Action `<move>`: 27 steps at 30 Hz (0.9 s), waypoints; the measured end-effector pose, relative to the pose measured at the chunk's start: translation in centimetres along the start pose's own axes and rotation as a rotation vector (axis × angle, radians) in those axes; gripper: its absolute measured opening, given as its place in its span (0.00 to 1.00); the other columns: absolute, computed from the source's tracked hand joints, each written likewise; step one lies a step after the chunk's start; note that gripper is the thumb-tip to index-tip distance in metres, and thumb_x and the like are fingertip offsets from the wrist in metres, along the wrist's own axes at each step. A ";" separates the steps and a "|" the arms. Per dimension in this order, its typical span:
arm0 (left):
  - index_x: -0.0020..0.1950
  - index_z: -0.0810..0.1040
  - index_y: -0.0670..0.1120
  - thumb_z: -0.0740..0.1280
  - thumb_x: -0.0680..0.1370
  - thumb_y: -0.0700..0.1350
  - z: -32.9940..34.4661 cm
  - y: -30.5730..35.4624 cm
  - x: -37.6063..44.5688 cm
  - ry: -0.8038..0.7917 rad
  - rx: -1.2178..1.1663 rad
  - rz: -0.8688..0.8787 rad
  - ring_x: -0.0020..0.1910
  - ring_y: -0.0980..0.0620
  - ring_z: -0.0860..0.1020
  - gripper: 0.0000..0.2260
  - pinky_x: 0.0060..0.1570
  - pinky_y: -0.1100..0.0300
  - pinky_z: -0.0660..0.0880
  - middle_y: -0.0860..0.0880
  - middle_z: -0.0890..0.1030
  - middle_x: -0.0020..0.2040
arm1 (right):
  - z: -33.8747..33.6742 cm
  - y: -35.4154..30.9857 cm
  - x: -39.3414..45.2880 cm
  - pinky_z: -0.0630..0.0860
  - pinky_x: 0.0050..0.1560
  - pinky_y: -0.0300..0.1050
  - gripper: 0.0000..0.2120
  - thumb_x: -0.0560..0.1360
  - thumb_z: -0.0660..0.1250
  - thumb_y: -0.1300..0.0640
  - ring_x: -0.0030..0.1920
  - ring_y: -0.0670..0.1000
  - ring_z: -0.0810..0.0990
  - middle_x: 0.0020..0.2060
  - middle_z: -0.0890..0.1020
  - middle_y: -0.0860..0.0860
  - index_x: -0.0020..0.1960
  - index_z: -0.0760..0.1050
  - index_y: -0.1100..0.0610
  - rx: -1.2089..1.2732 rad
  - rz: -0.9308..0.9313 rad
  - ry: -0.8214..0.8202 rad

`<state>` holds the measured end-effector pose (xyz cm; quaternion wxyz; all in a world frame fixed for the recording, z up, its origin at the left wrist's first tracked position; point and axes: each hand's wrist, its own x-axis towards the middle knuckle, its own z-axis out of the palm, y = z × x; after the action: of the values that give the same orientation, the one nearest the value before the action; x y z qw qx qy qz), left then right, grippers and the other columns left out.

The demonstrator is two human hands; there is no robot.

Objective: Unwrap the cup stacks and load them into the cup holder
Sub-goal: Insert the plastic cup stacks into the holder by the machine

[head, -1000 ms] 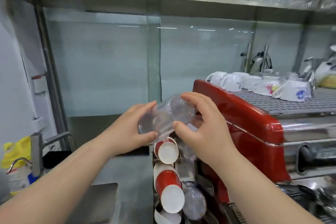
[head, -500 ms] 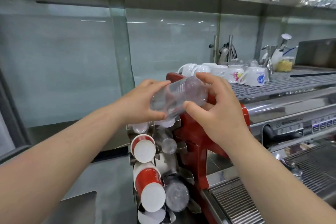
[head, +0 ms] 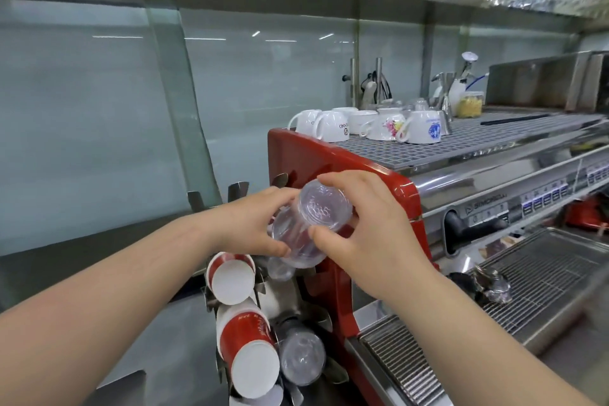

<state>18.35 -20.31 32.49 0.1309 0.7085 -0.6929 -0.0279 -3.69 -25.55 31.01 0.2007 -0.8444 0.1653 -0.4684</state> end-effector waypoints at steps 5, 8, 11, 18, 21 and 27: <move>0.67 0.63 0.64 0.76 0.65 0.54 1.4 -1.2 0.0 -0.101 0.071 0.025 0.61 0.61 0.71 0.35 0.62 0.57 0.72 0.61 0.71 0.62 | 2.4 0.8 -1.8 0.63 0.59 0.24 0.25 0.67 0.73 0.57 0.60 0.35 0.69 0.58 0.70 0.40 0.61 0.73 0.44 0.037 0.071 -0.011; 0.61 0.61 0.72 0.75 0.65 0.56 2.0 -2.0 0.2 -0.170 0.099 0.015 0.60 0.60 0.73 0.32 0.60 0.53 0.74 0.62 0.72 0.62 | 3.9 1.5 -2.6 0.65 0.57 0.24 0.25 0.67 0.73 0.58 0.59 0.35 0.69 0.57 0.69 0.40 0.61 0.73 0.43 0.069 0.108 -0.018; 0.67 0.64 0.66 0.74 0.66 0.53 2.3 -2.7 0.7 -0.197 0.078 0.011 0.58 0.61 0.73 0.33 0.60 0.54 0.74 0.62 0.72 0.61 | 5.1 2.0 -3.0 0.63 0.55 0.22 0.25 0.68 0.73 0.59 0.59 0.32 0.67 0.57 0.68 0.40 0.61 0.73 0.43 0.065 0.133 -0.021; 0.60 0.65 0.70 0.74 0.61 0.58 2.5 -4.5 2.3 -0.320 0.044 -0.052 0.56 0.58 0.76 0.30 0.58 0.51 0.77 0.60 0.73 0.58 | 7.2 2.8 -3.1 0.59 0.54 0.19 0.25 0.68 0.72 0.61 0.59 0.27 0.63 0.57 0.66 0.42 0.62 0.73 0.46 0.041 0.162 -0.061; 0.59 0.65 0.72 0.74 0.60 0.60 3.1 -5.2 2.7 -0.336 0.037 -0.061 0.55 0.58 0.77 0.31 0.57 0.50 0.77 0.61 0.74 0.58 | 7.6 3.2 -3.1 0.59 0.53 0.18 0.25 0.69 0.72 0.60 0.59 0.26 0.62 0.58 0.66 0.41 0.62 0.73 0.45 0.045 0.176 -0.071; 0.54 0.63 0.78 0.74 0.62 0.59 3.8 -6.0 3.3 -0.369 -0.001 -0.069 0.56 0.59 0.78 0.29 0.58 0.51 0.78 0.63 0.75 0.58 | 8.2 4.3 -2.9 0.61 0.54 0.18 0.25 0.69 0.72 0.60 0.59 0.27 0.62 0.58 0.66 0.40 0.62 0.72 0.43 0.066 0.203 -0.090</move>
<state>23.46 -24.08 27.95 0.0012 0.7147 -0.6804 -0.1621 1.45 -26.44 22.82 0.2822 -0.8363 0.2253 -0.4126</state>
